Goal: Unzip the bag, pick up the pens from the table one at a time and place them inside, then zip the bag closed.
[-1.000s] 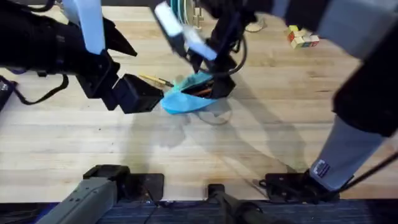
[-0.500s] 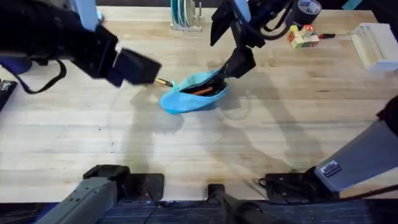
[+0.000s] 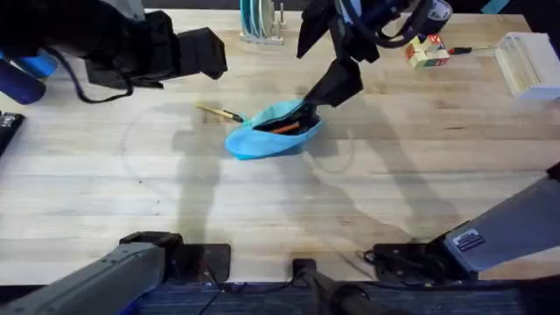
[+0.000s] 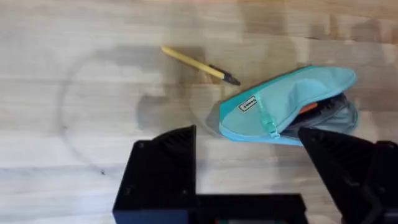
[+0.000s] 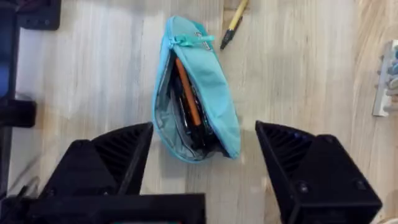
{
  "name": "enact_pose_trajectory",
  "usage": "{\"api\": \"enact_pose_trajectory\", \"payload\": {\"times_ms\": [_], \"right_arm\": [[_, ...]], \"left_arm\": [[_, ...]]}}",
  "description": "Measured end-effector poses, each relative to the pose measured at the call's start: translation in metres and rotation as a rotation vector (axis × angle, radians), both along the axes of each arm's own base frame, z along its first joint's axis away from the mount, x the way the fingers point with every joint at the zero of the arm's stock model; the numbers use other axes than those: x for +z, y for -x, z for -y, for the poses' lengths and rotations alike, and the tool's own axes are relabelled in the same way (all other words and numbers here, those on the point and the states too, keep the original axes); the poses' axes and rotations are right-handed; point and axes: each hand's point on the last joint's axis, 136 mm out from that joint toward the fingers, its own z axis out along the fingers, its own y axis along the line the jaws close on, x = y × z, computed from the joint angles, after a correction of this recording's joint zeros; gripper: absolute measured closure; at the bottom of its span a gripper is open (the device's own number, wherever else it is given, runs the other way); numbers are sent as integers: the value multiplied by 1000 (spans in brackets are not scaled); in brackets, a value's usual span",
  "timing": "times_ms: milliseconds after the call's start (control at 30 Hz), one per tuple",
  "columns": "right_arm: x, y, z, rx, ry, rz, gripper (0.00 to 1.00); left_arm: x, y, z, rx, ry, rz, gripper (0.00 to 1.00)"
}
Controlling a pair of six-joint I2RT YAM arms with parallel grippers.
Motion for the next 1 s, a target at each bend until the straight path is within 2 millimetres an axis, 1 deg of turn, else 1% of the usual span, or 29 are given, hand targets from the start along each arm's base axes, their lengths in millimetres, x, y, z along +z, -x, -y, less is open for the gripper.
{"api": "enact_pose_trajectory", "payload": {"times_ms": [67,233,400,567,800,1000], "right_arm": [[1,0,0,-3,-1,-1,5],[1,0,0,-11,-1,-7,5],[1,0,0,-14,-1,-9,5],[1,0,0,-14,-1,-9,5],[1,0,0,-14,-1,-9,5],[0,4,2,-14,7,-27,5]], "left_arm": [[-8,-4,0,39,20,-35,8],[-26,-27,1,102,50,-74,8],[-46,-41,2,232,104,-142,8],[-64,-45,-5,415,110,-207,8],[-79,-49,-10,674,84,-232,8],[-101,-60,-5,796,82,-255,8]]}}
